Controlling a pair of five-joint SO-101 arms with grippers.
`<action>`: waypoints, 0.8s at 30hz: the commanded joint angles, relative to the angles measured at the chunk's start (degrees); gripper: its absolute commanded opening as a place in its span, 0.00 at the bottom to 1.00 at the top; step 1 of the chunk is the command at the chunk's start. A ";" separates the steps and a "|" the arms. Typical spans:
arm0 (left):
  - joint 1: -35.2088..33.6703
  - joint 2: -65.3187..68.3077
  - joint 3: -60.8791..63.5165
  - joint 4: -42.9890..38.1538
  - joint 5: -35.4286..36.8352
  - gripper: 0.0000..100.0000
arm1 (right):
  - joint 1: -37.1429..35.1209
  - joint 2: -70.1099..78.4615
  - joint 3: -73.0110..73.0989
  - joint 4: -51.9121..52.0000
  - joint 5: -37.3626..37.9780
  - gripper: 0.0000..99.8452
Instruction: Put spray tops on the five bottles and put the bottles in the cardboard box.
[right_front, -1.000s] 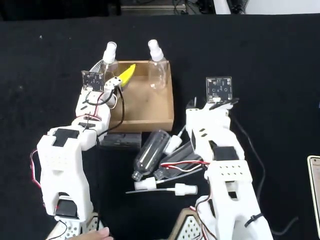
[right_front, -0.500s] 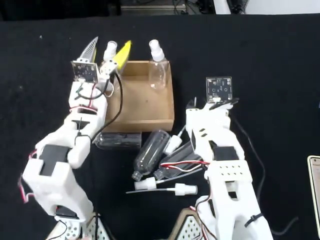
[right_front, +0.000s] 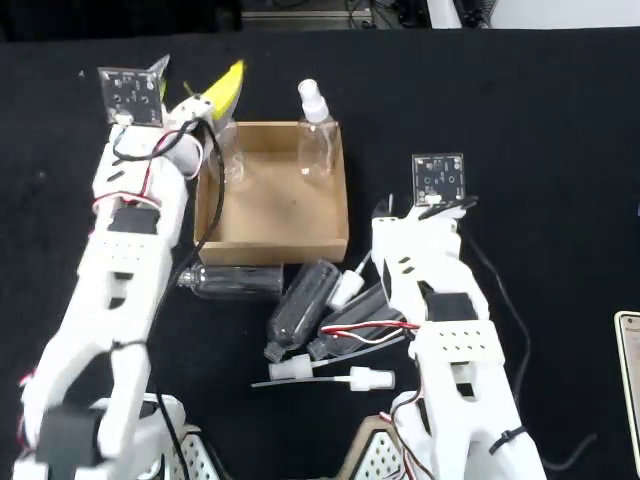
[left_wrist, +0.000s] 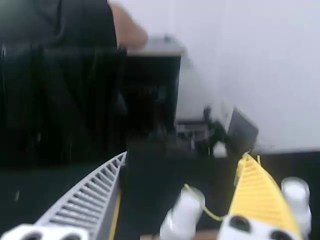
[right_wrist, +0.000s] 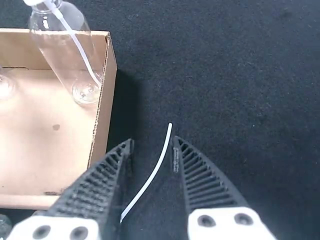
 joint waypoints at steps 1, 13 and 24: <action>-1.98 -8.97 -2.68 24.70 2.37 0.31 | 1.05 -2.15 -0.48 -1.67 -0.35 0.10; -6.73 -21.63 1.89 69.01 1.23 0.31 | 1.14 -2.15 -0.48 -1.67 -0.35 0.10; -11.74 -21.45 13.93 64.79 1.76 0.31 | 1.23 -2.42 -0.48 -1.49 -0.44 0.10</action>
